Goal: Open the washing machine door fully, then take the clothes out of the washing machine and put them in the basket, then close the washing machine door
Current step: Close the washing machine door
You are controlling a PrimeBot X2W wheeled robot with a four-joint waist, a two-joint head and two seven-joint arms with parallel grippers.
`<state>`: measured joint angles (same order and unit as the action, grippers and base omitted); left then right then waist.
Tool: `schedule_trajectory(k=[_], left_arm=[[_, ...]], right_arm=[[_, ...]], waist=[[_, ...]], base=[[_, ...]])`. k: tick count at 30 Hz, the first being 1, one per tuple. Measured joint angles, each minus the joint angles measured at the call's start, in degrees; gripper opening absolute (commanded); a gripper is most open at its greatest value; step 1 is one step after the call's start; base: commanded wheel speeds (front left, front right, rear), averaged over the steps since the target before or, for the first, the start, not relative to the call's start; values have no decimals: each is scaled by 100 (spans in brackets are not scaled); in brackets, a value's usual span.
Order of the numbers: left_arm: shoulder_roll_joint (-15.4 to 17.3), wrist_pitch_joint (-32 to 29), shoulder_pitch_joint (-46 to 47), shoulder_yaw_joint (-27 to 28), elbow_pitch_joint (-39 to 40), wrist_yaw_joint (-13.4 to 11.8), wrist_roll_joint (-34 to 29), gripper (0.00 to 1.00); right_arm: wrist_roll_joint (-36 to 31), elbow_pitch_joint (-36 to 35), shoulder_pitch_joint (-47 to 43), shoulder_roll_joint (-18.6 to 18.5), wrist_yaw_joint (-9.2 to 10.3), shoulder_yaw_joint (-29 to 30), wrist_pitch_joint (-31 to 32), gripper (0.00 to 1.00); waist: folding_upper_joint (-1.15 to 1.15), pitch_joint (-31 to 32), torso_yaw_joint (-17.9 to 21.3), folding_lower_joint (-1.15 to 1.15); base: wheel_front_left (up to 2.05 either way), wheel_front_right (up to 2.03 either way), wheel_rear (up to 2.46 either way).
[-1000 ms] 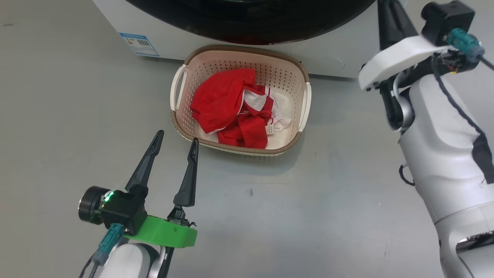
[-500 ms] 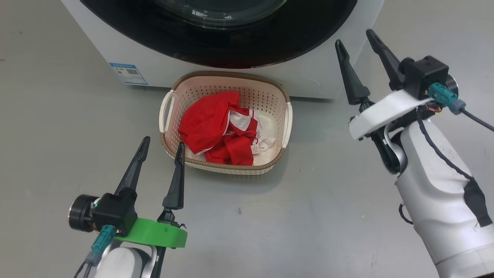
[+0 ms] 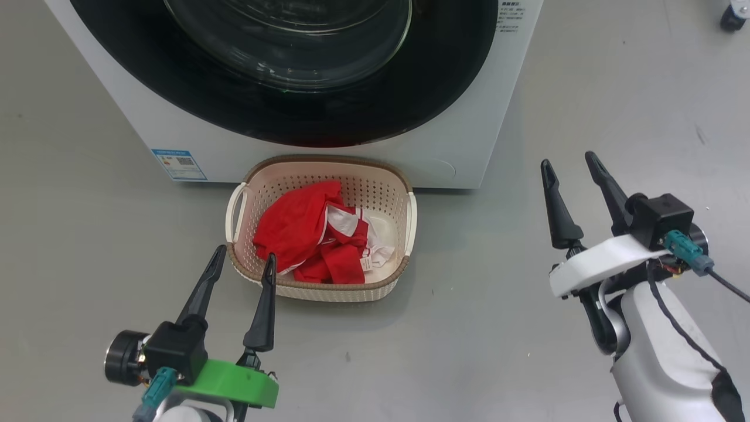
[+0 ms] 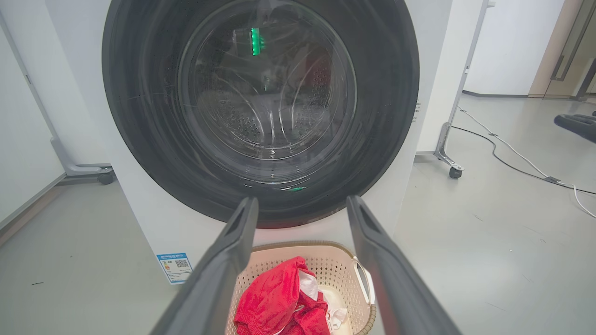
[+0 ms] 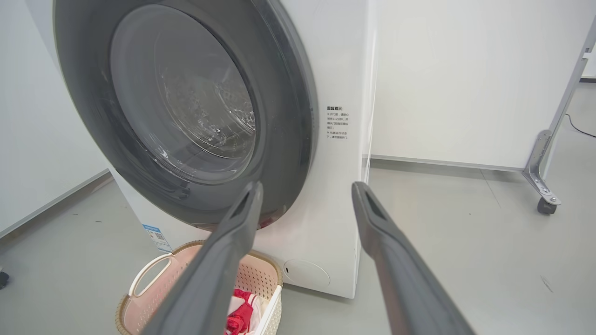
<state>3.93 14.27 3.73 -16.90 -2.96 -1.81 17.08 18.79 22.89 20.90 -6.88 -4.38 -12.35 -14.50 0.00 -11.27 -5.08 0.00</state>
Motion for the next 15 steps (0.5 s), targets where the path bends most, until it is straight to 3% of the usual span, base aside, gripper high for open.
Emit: schedule_trajectory(k=[15], left_arm=[[58,0,-582,160,-18,-94,144,100]], right_arm=[[-23,-608,-1241,252,58,-165,0,100]], waist=[[0,511,388,0]], base=[[0,0,0]])
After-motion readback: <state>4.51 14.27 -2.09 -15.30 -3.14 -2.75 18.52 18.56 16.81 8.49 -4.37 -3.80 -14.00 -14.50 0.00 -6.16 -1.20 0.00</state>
